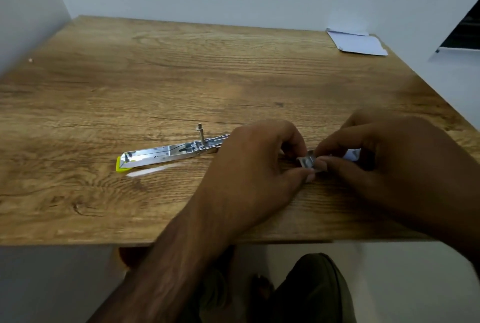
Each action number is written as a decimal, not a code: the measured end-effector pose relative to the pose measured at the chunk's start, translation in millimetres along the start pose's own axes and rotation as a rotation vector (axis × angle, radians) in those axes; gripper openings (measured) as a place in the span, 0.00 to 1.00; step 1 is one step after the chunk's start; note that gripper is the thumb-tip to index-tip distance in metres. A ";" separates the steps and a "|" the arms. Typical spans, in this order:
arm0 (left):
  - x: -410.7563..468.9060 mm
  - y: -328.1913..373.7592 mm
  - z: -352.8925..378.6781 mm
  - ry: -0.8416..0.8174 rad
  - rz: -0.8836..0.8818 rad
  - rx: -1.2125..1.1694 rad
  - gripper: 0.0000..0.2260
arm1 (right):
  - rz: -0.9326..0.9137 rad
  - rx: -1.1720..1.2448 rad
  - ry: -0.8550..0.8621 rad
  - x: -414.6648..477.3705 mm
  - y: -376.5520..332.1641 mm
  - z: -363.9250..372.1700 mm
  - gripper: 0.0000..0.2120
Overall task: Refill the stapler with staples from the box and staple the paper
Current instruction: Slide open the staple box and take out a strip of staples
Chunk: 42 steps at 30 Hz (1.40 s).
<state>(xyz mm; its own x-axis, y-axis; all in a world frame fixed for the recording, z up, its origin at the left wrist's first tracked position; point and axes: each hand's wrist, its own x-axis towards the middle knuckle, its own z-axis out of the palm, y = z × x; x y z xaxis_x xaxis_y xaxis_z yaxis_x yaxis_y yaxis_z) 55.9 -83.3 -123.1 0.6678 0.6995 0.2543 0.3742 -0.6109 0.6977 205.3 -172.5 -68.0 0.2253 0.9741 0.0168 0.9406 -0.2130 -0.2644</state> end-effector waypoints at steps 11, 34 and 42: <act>-0.3 0.0 0.5 -0.034 -0.003 -0.037 0.10 | 0.049 -0.255 -0.050 17.6 -14.4 -0.2 0.06; 0.2 -2.2 3.1 -0.009 0.016 -0.021 0.09 | 0.177 -0.241 -0.076 13.9 -25.0 -2.2 0.09; -0.5 -1.6 2.1 -0.010 0.016 -0.020 0.10 | 0.146 -0.196 -0.057 16.3 -20.5 -0.4 0.07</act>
<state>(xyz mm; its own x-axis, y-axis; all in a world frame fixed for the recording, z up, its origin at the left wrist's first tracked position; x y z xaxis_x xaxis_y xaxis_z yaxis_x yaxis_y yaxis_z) 56.3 -83.5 -125.8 0.6803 0.6857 0.2587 0.3508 -0.6145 0.7066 189.8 -152.3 -62.0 0.3528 0.9335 -0.0634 0.9318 -0.3567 -0.0675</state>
